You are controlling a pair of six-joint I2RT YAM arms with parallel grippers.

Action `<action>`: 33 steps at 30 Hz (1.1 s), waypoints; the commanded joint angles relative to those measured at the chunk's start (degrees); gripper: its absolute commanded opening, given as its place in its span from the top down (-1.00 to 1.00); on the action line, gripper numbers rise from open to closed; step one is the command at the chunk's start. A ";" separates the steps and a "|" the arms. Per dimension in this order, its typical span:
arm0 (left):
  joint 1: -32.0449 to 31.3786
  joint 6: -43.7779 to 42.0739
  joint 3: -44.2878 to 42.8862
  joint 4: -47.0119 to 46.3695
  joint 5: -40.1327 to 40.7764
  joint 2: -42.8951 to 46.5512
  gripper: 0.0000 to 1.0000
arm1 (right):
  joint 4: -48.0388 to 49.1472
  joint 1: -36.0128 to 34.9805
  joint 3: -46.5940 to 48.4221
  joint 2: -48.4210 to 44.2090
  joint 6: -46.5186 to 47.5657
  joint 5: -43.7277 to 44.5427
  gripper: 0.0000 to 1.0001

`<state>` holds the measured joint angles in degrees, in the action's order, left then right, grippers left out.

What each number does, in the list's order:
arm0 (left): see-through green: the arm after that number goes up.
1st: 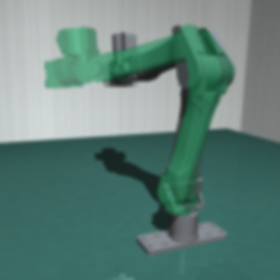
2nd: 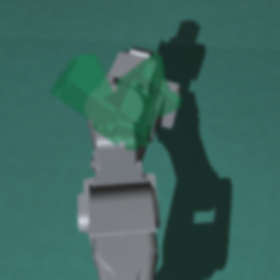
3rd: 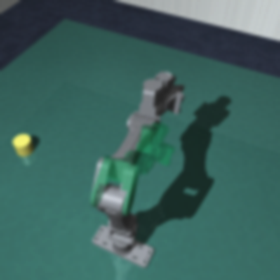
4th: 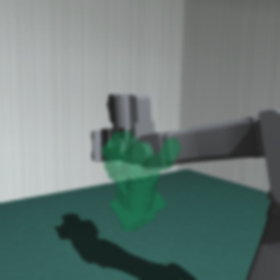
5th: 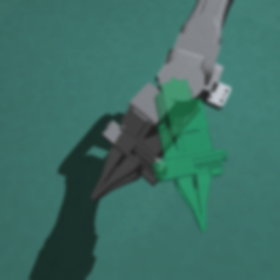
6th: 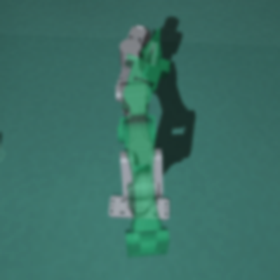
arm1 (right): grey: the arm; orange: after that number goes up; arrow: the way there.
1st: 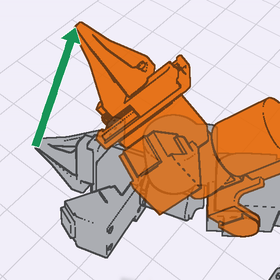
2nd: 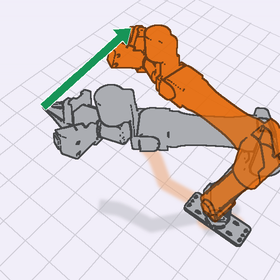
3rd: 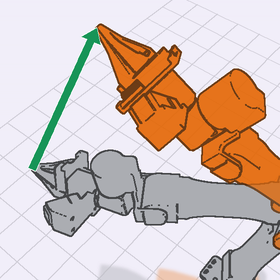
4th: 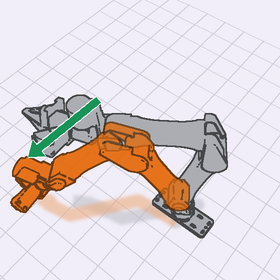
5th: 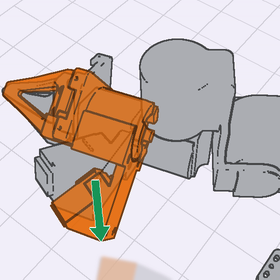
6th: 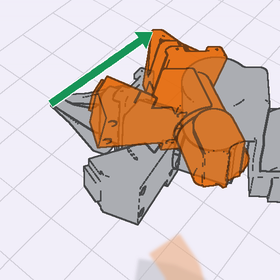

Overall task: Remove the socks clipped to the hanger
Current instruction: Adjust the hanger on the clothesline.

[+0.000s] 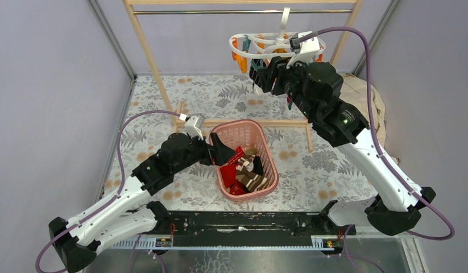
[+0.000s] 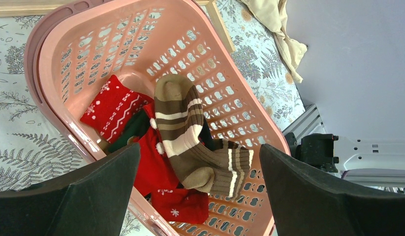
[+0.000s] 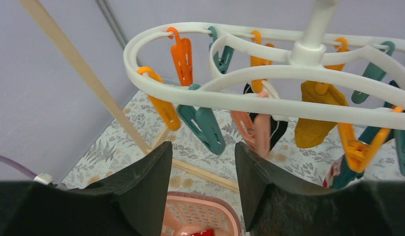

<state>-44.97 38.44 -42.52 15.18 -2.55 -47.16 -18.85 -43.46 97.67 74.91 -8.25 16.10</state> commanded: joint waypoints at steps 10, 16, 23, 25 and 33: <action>-0.27 -1.14 -0.99 -2.44 -0.06 -0.17 -0.98 | -9.51 -2.55 19.81 6.39 3.50 -5.14 -0.22; -0.29 -1.08 -0.93 -2.45 -0.50 -0.45 -0.97 | -20.07 -3.73 39.79 19.38 14.02 -6.57 -0.36; -0.29 -1.79 -1.85 -1.17 -0.50 -0.37 -0.97 | -13.16 -3.69 36.88 21.70 17.28 4.66 -0.48; -0.29 -1.98 -2.02 -0.67 -0.46 -0.10 -0.97 | -12.73 -3.44 36.88 21.89 17.01 7.51 -0.47; -0.29 -2.16 -2.20 -0.22 -0.53 -0.01 -0.97 | -10.04 2.32 24.85 11.25 11.45 6.84 -0.46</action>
<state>-44.97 37.52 -42.52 15.40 -2.59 -47.62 -33.08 -45.84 125.56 93.93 6.31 21.50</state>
